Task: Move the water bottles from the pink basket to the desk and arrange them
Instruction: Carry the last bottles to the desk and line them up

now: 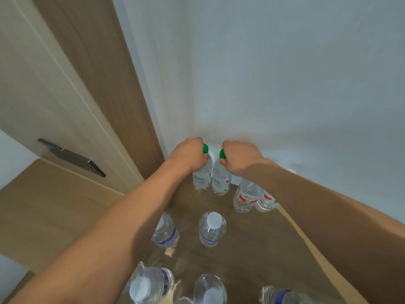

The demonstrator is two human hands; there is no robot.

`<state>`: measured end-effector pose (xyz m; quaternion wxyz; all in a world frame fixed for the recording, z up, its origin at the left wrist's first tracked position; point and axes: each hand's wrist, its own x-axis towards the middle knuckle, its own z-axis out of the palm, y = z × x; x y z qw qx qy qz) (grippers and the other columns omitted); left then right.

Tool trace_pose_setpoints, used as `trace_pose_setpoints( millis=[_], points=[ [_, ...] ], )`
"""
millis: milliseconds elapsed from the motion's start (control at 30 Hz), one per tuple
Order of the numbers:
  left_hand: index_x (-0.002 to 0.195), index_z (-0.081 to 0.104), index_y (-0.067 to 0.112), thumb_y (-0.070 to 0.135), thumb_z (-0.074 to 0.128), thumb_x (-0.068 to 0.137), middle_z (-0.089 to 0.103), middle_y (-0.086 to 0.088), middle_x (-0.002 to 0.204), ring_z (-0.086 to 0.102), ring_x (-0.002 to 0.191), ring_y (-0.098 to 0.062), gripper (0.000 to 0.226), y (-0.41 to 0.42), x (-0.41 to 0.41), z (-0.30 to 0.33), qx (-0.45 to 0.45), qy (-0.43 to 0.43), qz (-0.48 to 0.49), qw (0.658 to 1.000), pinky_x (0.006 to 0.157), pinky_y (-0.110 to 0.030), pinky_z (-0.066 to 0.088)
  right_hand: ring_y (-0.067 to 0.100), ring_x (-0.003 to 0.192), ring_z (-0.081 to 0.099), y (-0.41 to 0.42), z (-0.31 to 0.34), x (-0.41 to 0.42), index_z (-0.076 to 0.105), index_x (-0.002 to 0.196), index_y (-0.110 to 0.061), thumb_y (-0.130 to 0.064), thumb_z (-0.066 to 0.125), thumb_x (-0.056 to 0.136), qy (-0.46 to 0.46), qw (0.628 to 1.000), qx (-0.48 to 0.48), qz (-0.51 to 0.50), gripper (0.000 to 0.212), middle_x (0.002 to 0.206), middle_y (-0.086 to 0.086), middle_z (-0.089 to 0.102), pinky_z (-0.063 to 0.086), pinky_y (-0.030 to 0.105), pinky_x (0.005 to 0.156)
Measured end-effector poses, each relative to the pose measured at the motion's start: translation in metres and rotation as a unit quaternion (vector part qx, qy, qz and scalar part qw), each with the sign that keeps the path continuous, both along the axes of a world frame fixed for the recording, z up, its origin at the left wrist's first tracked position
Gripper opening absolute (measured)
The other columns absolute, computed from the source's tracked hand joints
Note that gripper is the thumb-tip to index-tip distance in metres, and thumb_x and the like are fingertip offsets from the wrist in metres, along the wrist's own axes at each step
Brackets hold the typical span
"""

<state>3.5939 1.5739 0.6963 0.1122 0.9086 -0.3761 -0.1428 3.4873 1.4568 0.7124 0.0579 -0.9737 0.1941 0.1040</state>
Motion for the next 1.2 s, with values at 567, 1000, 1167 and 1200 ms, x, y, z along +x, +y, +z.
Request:
trace_pose_setpoints(
  millis=[567, 1000, 1167, 1200],
  points=[
    [0.088, 0.048, 0.013, 0.033, 0.059, 0.093, 0.048, -0.002, 0.076, 0.05, 0.069, -0.021, 0.023, -0.001, 0.011, 0.001, 0.003, -0.034, -0.003, 0.999, 0.056, -0.03, 0.035, 0.023, 0.079, 0.046, 0.002, -0.011, 0.007, 0.051, 0.112, -0.007, -0.022, 0.05, 0.1, -0.027, 0.998, 0.008, 0.051, 0.018, 0.093, 0.004, 0.044, 0.039, 0.034, 0.066],
    [0.105, 0.047, 0.013, 0.041, 0.056, 0.093, 0.062, -0.011, 0.096, 0.058, 0.077, -0.027, 0.032, 0.007, 0.007, -0.005, -0.006, -0.048, -0.011, 0.999, 0.064, -0.037, 0.049, 0.026, 0.09, 0.058, -0.008, 0.003, -0.007, 0.046, 0.119, -0.012, -0.037, 0.057, 0.097, -0.013, 0.997, 0.071, 0.031, 0.036, 0.102, 0.005, 0.058, 0.049, 0.039, 0.075],
    [0.119, 0.05, 0.011, 0.035, 0.049, 0.094, 0.059, -0.01, 0.104, 0.059, 0.089, -0.031, 0.034, 0.009, -0.02, 0.02, -0.077, -0.175, -0.033, 0.981, 0.065, -0.037, 0.045, 0.017, 0.092, 0.052, -0.032, 0.025, -0.078, 0.035, 0.144, -0.025, -0.047, 0.047, 0.099, -0.088, 0.99, 0.105, -0.021, 0.052, 0.11, -0.003, 0.056, 0.043, 0.032, 0.081],
    [0.118, 0.051, 0.011, 0.032, 0.047, 0.095, 0.06, -0.009, 0.101, 0.059, 0.087, -0.03, 0.031, 0.008, -0.028, 0.025, -0.103, -0.188, -0.044, 0.976, 0.064, -0.037, 0.045, 0.017, 0.093, 0.052, -0.039, 0.026, -0.094, 0.04, 0.142, -0.024, -0.044, 0.047, 0.099, -0.106, 0.99, 0.085, -0.04, 0.047, 0.114, -0.003, 0.058, 0.038, 0.028, 0.08]
  ],
)
